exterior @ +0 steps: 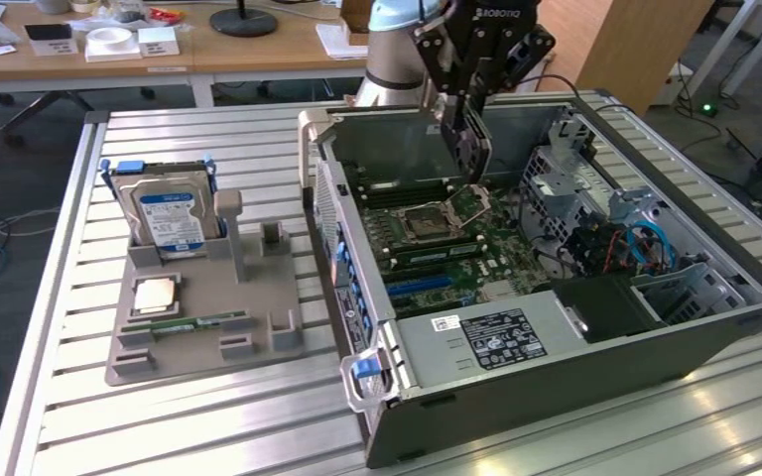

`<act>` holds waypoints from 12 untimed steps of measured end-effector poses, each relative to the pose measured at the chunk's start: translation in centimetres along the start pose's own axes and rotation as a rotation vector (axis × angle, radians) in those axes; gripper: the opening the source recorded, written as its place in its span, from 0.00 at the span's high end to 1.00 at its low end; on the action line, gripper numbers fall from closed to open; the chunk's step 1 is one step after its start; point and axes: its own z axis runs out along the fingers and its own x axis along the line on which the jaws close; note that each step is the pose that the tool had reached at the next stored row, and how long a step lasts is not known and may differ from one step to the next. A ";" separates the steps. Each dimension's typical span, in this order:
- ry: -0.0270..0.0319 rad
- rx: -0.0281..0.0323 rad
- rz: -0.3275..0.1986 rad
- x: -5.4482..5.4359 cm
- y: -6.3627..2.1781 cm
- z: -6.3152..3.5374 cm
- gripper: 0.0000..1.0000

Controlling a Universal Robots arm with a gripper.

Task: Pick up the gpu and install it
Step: 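Pick up the gpu and move the gpu toward the slot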

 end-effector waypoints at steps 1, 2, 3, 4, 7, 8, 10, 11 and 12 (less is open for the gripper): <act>0.0001 0.0000 0.000 -0.2 0.02 0.01 0.74; 0.0000 -0.0001 0.000 -0.4 0.04 0.01 0.74; 0.0000 0.0001 0.000 -0.7 0.06 0.02 0.74; 0.0000 0.0000 0.000 -0.9 0.08 0.03 0.74; 0.0000 0.0000 0.000 -2.1 0.17 0.07 0.74; 0.0000 -0.0001 0.000 -2.5 0.19 0.08 0.74; 0.0000 0.0000 0.000 -3.4 0.26 0.10 0.74; 0.0000 0.0000 0.000 -3.8 0.28 0.12 0.74; 0.0000 0.0000 0.000 -4.2 0.32 0.13 0.74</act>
